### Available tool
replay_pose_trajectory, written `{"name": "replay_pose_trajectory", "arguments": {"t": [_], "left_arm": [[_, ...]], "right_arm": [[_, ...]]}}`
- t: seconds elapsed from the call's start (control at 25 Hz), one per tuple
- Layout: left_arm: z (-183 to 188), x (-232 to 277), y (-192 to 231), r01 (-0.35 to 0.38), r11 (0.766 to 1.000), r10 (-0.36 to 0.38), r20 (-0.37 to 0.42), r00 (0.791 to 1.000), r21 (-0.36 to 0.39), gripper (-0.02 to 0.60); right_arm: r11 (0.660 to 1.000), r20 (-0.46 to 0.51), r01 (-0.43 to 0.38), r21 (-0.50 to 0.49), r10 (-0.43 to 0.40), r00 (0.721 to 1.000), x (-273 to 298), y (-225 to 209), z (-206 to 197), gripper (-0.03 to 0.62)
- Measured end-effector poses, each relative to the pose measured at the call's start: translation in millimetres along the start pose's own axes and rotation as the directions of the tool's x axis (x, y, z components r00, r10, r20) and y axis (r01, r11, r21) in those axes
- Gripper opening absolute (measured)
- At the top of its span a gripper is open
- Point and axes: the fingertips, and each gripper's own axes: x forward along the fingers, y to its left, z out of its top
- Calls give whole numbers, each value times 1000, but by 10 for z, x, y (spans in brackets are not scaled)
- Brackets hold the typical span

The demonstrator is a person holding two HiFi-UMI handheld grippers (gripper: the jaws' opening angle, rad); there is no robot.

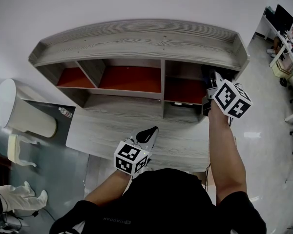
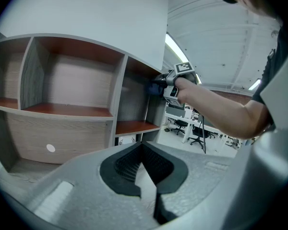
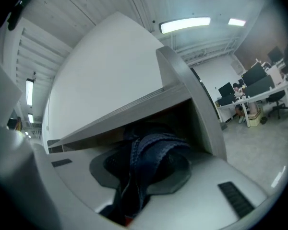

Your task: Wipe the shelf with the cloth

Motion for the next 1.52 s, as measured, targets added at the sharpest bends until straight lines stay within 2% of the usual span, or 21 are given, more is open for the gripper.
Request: {"name": "replay_pose_trajectory", "arguments": {"t": [0.16,0.4,0.72,1.12,1.52], "left_arm": [[-14,-5,17,-5,1000,5,0,1000,-3,8],[-11,-21,59,-15,1000,16,4,1000,-9,8],[-17,-52,63,-20,1000,20,6,1000,-12,8],[-24,-156,163,-54,998,55,13,998,-23,8],[-46,-304,321,-99,994,100,21,995,-36,8]], "right_arm": [[990,-13,33,-135,-35,999,-2,-3,-11,101],[951,-24,54,-305,-64,998,3,71,-37,101],[937,-26,30,-349,-42,999,31,247,-94,101],[930,-48,-46,-365,30,998,135,636,-230,101],[906,-77,-128,-403,106,991,264,1080,-415,101]]}}
